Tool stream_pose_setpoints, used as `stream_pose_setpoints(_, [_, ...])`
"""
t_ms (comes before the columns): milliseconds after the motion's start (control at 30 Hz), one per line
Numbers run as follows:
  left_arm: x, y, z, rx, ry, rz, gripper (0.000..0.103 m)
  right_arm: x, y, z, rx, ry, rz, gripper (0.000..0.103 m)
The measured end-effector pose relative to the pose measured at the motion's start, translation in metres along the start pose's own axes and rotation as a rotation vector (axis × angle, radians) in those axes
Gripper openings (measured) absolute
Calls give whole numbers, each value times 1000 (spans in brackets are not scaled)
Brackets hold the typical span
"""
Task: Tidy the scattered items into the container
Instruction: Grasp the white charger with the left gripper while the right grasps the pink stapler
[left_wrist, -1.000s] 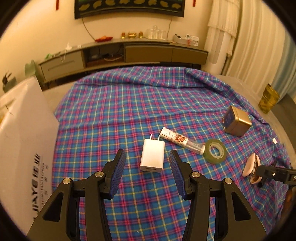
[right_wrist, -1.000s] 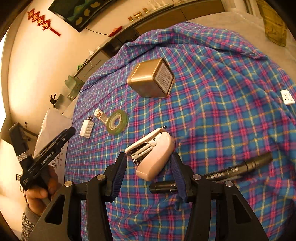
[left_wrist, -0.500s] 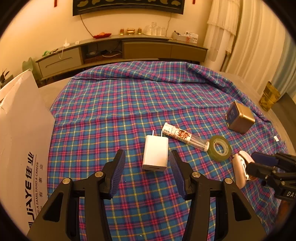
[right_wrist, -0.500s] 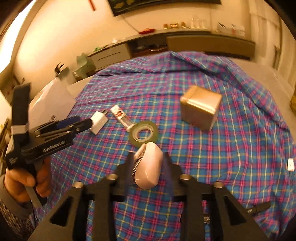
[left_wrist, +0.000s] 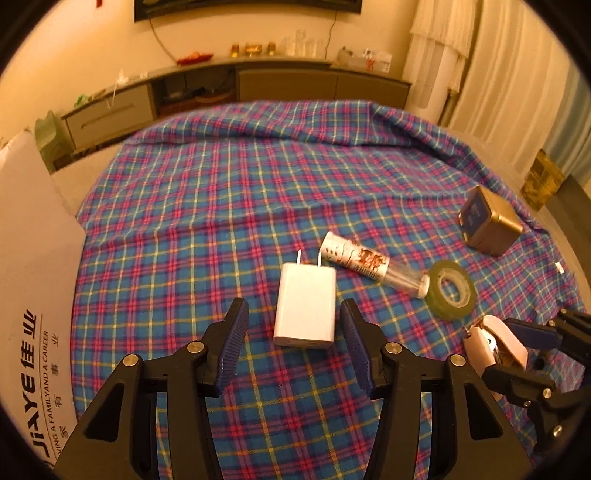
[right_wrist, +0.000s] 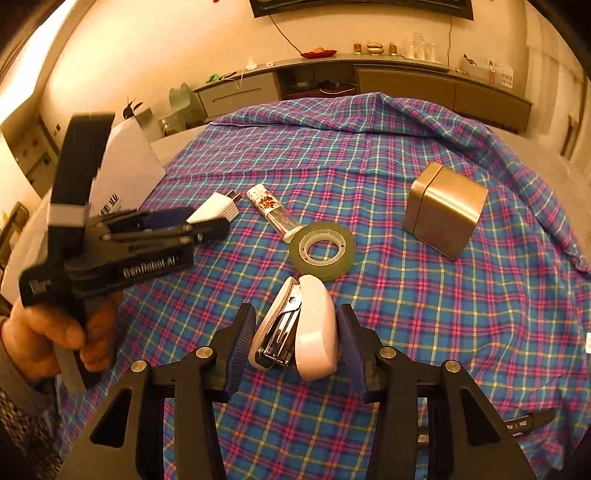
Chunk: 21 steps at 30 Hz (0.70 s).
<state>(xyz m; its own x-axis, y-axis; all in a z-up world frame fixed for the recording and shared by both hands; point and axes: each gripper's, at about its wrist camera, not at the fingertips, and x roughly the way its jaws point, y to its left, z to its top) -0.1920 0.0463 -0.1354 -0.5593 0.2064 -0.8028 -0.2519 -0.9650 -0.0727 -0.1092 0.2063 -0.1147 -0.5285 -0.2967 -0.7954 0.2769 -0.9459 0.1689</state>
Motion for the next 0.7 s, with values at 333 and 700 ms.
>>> stream_pose_setpoints(333, [-2,-4,0,0,26,17,48,10,-11,0,67,-2,43,47])
stream_pose_setpoints(700, [-1,-6,1,0,63,53,34,3,71,-14,-516,-74,-359,37])
